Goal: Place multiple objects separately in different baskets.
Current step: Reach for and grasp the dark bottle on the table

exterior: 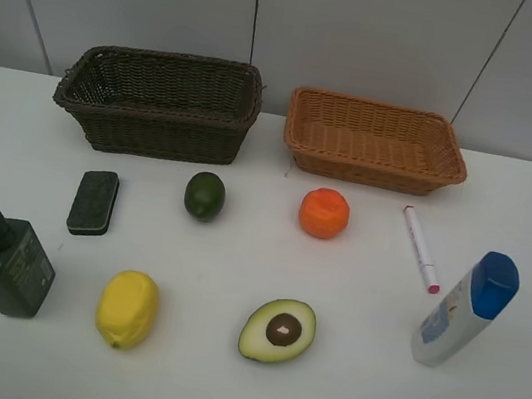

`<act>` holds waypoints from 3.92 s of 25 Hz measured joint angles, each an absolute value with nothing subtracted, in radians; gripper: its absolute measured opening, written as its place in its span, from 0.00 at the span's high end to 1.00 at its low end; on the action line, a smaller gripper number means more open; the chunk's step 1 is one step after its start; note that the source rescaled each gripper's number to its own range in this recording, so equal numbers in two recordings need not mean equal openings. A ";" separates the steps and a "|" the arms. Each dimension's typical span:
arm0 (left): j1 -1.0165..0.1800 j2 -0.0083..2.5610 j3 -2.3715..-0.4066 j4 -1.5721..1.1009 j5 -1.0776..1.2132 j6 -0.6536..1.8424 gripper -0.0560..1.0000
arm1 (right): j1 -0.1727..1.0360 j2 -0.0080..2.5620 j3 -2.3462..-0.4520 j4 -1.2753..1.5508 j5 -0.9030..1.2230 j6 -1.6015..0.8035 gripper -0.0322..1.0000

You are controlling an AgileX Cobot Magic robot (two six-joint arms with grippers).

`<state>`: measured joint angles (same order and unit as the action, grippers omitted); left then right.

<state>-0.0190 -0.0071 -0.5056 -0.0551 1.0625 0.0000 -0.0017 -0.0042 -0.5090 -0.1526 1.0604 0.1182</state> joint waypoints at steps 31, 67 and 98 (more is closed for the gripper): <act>-0.019 -0.007 -0.506 -0.055 1.062 0.000 0.01 | -0.002 -0.004 -0.509 -0.153 1.060 0.118 0.01; -0.180 1.374 -0.783 -0.115 0.984 -0.040 0.01 | -0.002 -0.004 -0.509 -0.153 1.060 0.118 0.01; -0.222 1.576 -0.758 -0.090 0.895 -0.096 0.95 | -0.002 -0.004 -0.509 -0.153 1.060 0.118 0.01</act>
<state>-0.2216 1.5758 -0.7580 -0.0896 0.8950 -0.0958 -0.0017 -0.0042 -0.5090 -0.1526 1.0604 0.1182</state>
